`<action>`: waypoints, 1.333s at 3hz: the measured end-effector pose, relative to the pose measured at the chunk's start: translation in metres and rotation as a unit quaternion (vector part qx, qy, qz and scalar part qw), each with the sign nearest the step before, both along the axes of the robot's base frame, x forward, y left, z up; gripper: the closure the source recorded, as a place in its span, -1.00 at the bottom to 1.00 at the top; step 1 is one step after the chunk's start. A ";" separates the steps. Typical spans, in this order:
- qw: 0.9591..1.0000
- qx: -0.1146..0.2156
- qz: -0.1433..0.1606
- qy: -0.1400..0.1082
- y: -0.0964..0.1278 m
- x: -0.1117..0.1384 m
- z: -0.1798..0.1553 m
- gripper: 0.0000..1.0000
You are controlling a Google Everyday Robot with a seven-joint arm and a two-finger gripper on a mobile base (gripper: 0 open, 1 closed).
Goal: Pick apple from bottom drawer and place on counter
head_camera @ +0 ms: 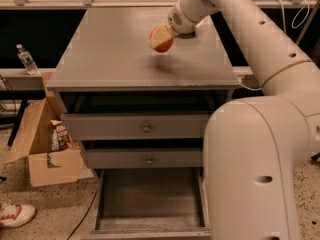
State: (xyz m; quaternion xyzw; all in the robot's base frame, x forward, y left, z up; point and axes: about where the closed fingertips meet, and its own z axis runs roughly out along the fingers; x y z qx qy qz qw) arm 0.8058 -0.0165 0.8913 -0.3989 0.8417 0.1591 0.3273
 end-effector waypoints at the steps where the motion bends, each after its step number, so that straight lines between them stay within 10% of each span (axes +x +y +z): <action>1: 1.000 -0.015 -0.019 0.015 0.011 0.013 -0.011 1.00; 4: 0.997 -0.044 -0.049 0.033 0.012 0.033 -0.032 -0.40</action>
Offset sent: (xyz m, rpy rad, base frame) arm 0.0505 0.0150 -0.0180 -0.1239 0.0515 -0.1044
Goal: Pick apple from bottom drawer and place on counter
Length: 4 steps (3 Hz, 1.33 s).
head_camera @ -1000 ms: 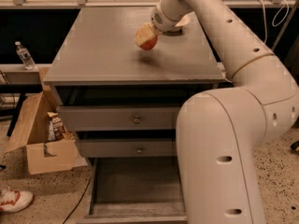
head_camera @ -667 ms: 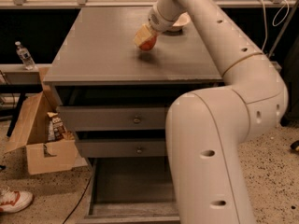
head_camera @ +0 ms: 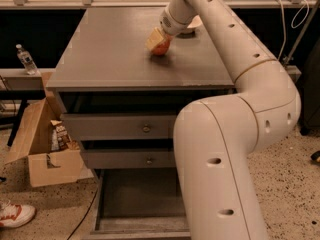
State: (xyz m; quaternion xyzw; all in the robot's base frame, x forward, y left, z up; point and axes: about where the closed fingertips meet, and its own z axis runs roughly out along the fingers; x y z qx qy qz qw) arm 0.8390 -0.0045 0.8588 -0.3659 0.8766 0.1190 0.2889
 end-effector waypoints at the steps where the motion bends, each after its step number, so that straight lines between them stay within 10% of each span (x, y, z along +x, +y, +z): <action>1: 1.000 0.000 0.000 0.000 0.000 0.000 0.000 -0.85; 4: 0.997 0.005 -0.022 -0.076 -0.081 -0.061 0.088 -1.00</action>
Offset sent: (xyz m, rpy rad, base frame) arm -0.0384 -0.0513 0.0692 -0.0130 -0.1337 -0.0637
